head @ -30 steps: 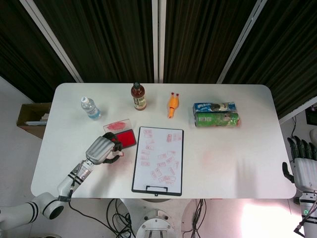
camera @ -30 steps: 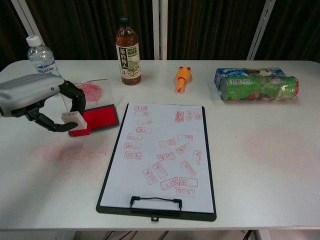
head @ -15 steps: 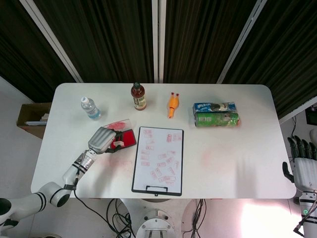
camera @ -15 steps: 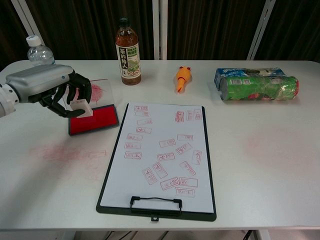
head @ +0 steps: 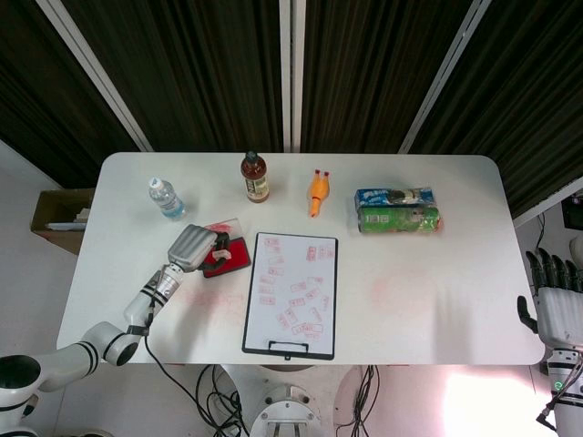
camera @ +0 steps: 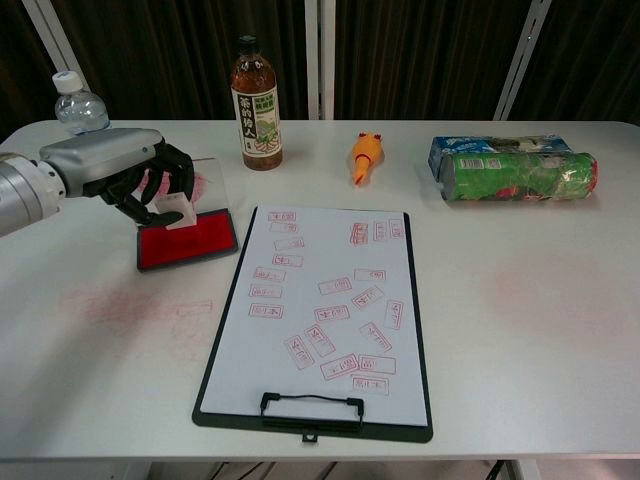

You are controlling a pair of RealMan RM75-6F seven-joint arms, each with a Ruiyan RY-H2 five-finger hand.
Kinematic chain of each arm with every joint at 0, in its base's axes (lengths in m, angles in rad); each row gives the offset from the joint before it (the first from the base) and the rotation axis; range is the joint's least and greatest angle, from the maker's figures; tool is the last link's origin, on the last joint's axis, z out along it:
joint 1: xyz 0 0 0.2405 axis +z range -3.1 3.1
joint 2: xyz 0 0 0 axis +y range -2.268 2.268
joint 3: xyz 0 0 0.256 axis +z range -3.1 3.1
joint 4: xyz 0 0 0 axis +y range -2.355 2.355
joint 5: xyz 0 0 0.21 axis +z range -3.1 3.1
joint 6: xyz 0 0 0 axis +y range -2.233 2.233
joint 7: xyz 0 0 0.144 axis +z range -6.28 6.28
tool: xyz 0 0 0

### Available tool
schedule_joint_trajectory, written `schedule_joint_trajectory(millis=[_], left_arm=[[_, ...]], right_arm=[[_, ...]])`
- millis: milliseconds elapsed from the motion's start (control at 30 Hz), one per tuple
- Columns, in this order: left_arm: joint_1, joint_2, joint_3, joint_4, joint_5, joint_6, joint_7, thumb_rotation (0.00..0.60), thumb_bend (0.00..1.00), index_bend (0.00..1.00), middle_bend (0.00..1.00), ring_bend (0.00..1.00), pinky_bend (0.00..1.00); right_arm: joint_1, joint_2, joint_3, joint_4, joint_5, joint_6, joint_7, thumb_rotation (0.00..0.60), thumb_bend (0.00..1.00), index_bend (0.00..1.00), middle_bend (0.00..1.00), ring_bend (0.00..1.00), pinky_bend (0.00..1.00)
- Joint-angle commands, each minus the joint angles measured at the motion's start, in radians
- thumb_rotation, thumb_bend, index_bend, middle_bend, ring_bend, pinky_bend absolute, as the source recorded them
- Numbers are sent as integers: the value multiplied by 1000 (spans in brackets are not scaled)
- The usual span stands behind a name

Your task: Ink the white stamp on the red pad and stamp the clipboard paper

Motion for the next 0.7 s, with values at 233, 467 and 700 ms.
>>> schedule_joint_trajectory(millis=[233,467,700], left_arm=[[-27,-29,-5,45,-26,-44,13,600,417,659,702,651,755],[-31,-63,3,105,-46,-76,11,600,424,662,704,660,763],[-28,-83,12,141,-46,-81,-15,600,429,676,716,665,779]], right_arm=[[6,4,5,-5,15,-9,-14,600,394,0,0,0,0],[10,1,1,3,19,-21,-15,600,395,0,0,0,0],[10,-7,-2,15,17,-21,-9,600,395,0,0,0,0]])
